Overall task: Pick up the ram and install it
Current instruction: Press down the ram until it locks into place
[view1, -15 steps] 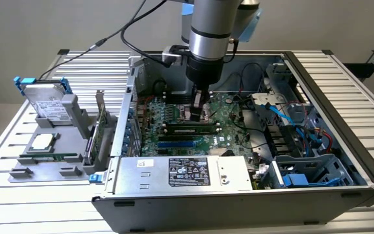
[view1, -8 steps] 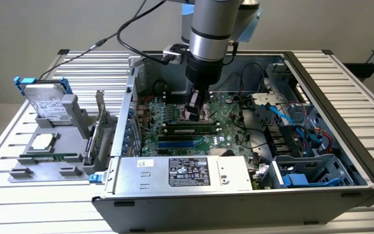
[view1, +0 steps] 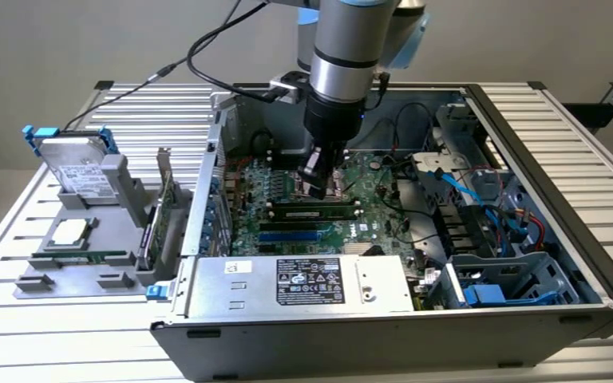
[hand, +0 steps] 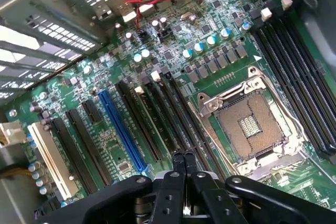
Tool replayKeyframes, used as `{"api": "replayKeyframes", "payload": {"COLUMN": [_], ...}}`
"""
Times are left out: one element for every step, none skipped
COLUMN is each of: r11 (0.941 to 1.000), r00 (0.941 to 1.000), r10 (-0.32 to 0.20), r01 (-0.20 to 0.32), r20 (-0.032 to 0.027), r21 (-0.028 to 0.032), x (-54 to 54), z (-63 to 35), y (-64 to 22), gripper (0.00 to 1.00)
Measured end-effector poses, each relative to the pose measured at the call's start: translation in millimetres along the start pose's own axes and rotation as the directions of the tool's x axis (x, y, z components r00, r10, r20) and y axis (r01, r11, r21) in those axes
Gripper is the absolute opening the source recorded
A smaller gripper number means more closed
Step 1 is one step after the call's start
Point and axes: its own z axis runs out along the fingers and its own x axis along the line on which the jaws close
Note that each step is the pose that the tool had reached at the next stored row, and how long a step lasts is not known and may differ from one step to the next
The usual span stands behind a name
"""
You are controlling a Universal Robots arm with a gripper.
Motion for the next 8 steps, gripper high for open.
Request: {"api": "replayKeyframes", "payload": {"r11": [0.9998,0.9994,0.9987,0.9976,0.9962,0.9947,0.9928,0.9906], "r00": [0.9998,0.9994,0.9987,0.9977,0.9963,0.9947,0.9928,0.9906], "r10": [0.017,0.035,0.052,0.068,0.086,0.103,0.119,0.137], "r01": [-0.017,-0.035,-0.052,-0.068,-0.086,-0.103,-0.119,-0.136], "r20": [0.0010,0.0020,0.0029,0.0039,0.0049,0.0059,0.0067,0.0076], "r21": [-0.0016,-0.0034,-0.0050,-0.0067,-0.0085,-0.0102,-0.0119,-0.0136], "x": [0.0,-0.1,-0.1,-0.2,-0.2,-0.3,-0.3,-0.4], "z": [0.4,0.8,1.2,1.6,2.1,2.5,2.8,3.2], "y": [0.0,0.0,-0.1,-0.1,-0.1,-0.1,-0.1,-0.2], "gripper": [0.10,0.10,0.10,0.10,0.10,0.10,0.10,0.10]}}
